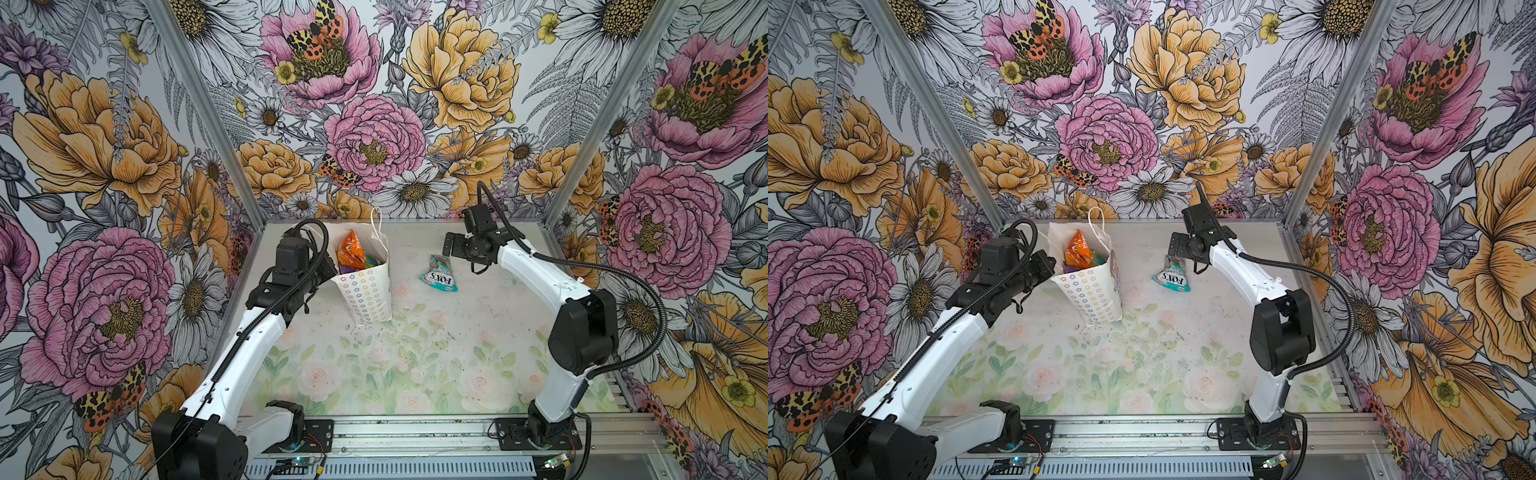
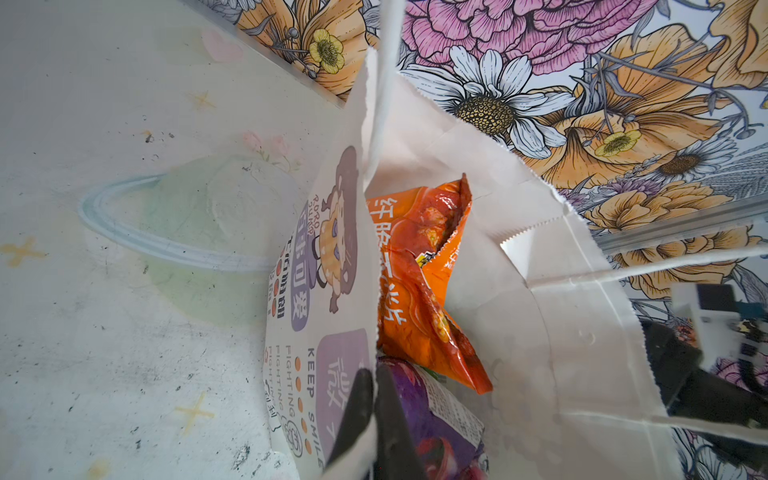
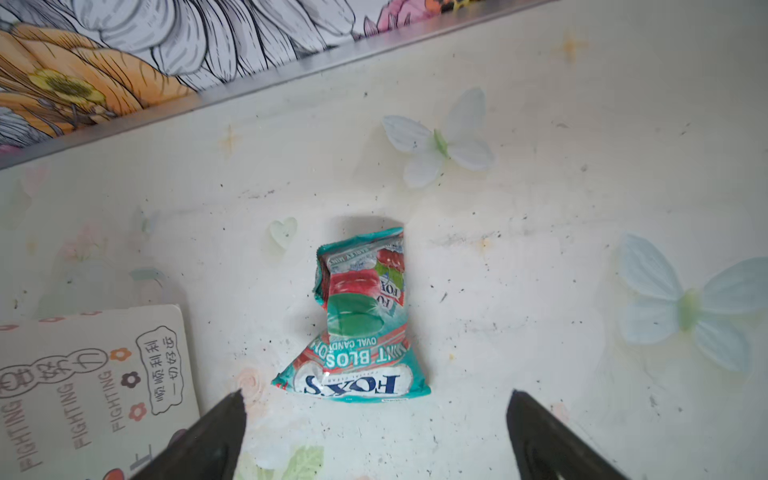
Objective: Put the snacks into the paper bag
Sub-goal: 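Lower the right gripper onto the teal Fox's mint packet and close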
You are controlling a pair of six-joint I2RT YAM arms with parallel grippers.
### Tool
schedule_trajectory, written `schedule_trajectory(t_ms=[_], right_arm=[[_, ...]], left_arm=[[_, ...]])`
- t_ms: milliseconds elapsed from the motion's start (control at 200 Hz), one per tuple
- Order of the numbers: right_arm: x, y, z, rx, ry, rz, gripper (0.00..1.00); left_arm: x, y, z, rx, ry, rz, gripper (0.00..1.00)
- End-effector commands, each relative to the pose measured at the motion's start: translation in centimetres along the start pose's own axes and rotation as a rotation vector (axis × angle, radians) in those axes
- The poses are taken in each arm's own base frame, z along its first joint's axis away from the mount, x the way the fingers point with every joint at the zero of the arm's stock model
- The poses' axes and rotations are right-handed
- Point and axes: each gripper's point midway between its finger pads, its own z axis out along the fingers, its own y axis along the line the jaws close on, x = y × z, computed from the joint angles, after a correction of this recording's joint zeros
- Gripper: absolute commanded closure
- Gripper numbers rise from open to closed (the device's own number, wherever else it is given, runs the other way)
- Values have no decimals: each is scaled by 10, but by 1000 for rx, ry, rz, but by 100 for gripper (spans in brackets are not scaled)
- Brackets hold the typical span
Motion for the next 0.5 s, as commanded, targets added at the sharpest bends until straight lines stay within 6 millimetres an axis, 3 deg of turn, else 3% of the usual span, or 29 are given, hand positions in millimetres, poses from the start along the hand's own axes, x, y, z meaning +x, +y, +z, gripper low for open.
schedule_trajectory(t_ms=[0, 215, 495], right_arm=[[4, 8, 17, -58, 55, 40, 0], [19, 13, 51, -81, 146, 53, 0], [25, 15, 68, -89, 182, 57, 0]], left_arm=[[-9, -6, -9, 39, -40, -3, 100], [-9, -5, -8, 34, -41, -2, 100], [-8, -3, -6, 28, -37, -2, 100]])
